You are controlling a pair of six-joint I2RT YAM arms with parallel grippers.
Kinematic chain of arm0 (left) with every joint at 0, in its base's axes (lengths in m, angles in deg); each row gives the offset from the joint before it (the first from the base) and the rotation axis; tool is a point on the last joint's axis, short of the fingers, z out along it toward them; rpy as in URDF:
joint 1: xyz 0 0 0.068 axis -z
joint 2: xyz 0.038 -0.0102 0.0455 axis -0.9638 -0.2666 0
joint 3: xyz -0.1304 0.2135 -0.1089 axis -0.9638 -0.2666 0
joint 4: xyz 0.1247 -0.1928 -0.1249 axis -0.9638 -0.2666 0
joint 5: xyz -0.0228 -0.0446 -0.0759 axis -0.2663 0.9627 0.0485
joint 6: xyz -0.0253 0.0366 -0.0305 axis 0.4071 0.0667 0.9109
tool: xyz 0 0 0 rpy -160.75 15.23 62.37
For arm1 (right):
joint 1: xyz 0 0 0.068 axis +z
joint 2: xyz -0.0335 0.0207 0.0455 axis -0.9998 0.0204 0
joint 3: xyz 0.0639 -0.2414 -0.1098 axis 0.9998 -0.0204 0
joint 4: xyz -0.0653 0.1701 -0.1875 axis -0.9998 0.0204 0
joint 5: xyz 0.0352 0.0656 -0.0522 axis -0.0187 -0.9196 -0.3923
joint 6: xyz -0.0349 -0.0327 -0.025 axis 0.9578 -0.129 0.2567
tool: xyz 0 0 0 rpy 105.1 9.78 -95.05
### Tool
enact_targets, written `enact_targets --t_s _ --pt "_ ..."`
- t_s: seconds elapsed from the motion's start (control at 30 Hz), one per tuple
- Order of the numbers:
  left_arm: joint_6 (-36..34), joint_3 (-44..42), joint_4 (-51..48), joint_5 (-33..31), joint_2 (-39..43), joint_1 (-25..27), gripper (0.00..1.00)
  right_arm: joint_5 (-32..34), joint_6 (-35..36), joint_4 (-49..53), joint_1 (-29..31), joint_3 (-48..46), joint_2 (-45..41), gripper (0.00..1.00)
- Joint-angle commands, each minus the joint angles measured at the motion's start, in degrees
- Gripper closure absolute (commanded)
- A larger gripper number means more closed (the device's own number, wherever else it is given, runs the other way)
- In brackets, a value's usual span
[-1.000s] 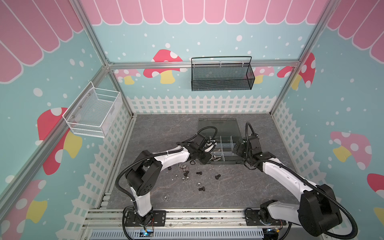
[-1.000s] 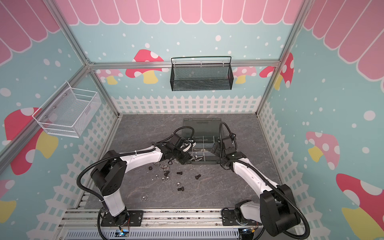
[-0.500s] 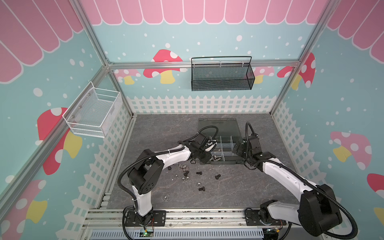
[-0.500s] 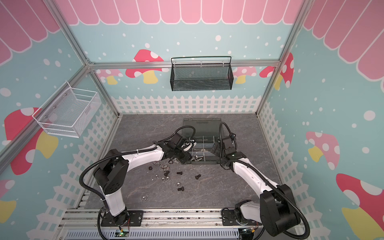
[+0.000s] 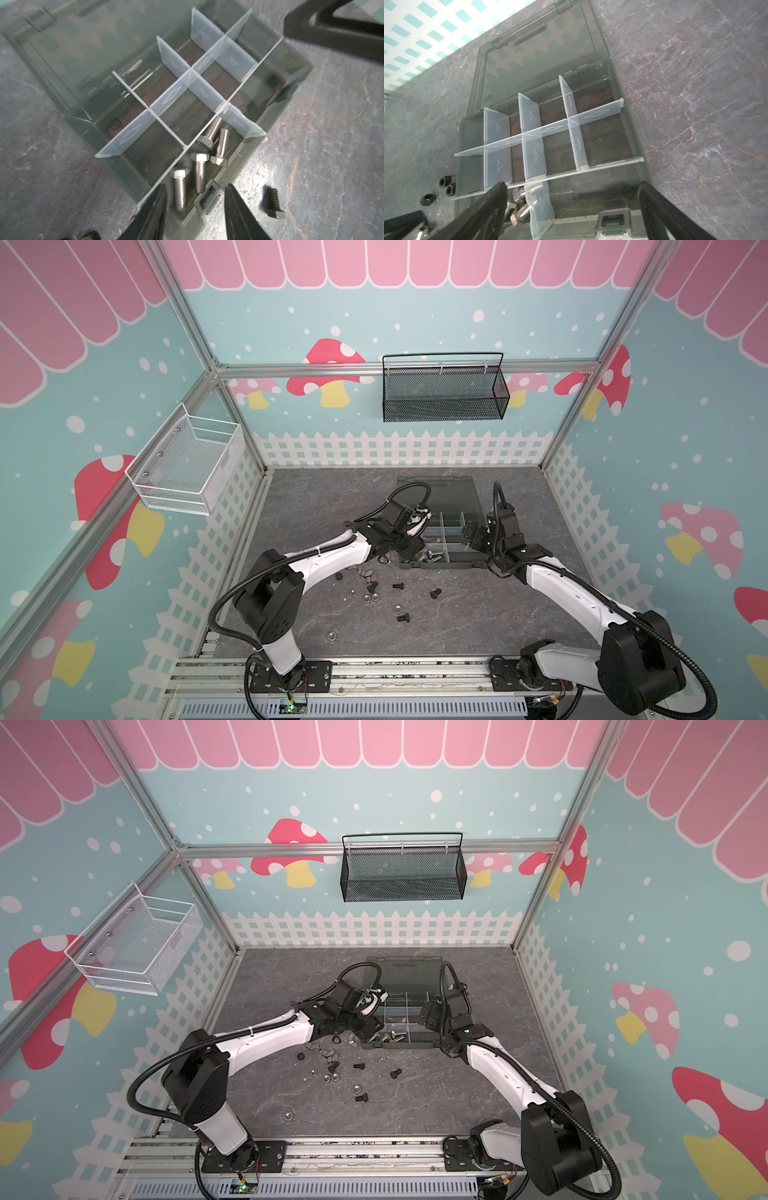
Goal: Sort the screws and nuts into containers
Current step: 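Lower the bolt into the box compartment nearest the robot and open the left gripper, then move the left gripper beside the pile while the right gripper reaches for a wing nut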
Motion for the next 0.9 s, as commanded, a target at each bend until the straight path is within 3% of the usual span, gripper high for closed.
enact_targets --t_s 0.0,0.27,0.5,0.7,0.87 --pt "4.1 -3.1 3.4 -4.3 5.2 -0.7 0.42 -1.2 3.2 -0.4 1.1 2.4 -0.7 0.05" --pt "17.3 -12.1 5.5 -13.5 18.4 -7.7 0.0 1.6 8.9 4.4 8.8 12.2 4.9 0.13" --pt "30.1 -20.4 4.7 -18.2 28.9 -17.1 0.0 0.4 13.0 9.2 15.3 22.4 12.9 0.21" --pt "39.1 -25.1 0.4 -20.3 31.9 -24.4 0.0 -0.4 17.4 16.9 21.6 34.0 22.8 0.26" --pt "42.4 -27.8 -0.4 -19.6 33.1 -27.6 0.0 -1.0 20.7 23.9 26.1 44.3 32.3 0.3"
